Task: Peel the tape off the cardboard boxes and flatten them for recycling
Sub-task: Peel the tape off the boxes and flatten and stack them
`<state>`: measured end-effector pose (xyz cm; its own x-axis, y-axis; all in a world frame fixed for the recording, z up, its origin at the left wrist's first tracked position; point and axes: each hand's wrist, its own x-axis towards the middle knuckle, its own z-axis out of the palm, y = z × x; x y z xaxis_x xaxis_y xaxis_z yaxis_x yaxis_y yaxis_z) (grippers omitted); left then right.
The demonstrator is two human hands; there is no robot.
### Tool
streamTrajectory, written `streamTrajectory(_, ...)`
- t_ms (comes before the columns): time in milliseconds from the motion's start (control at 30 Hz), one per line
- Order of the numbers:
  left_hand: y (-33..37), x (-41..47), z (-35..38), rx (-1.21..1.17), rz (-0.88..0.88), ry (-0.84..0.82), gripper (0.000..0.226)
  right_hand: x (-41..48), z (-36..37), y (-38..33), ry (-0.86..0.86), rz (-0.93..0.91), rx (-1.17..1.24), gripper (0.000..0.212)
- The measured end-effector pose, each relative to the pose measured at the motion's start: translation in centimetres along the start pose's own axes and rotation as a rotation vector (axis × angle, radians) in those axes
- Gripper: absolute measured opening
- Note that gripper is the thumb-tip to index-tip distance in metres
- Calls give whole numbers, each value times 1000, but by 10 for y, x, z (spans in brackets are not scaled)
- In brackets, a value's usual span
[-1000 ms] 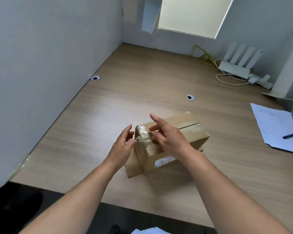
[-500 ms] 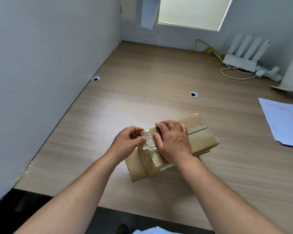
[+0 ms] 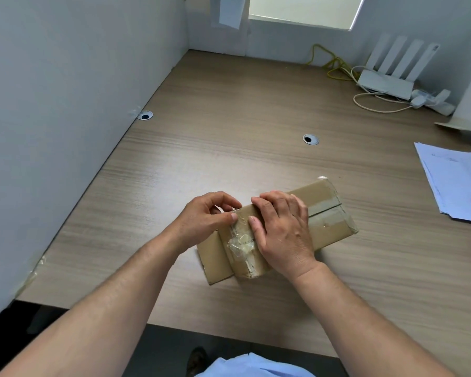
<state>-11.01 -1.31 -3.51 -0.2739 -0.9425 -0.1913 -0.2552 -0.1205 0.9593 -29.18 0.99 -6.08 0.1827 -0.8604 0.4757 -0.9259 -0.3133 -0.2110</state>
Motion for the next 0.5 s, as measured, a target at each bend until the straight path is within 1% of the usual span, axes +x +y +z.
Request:
streamTrajectory(100,4,1,-2,-34,-6,-15,13,0,-1,-1,-9,2,-4,37)
streamTrajectory(200,7,2,-2,-3,-10,-22,8,-1,-1,-1,-18,3,-10,38)
streamTrajectory(267,12,4,-3,33,-38,-27,7,0,-2,-1,-26,4,-7,38)
streamTrajectory(367,19,10,-4,98,-64,-40,11,0,-1,-1,-31,0,-4,37)
streamTrajectory(500,21,16,-4,264,2,-22,17,4,1,-1,-62,15,-8,39)
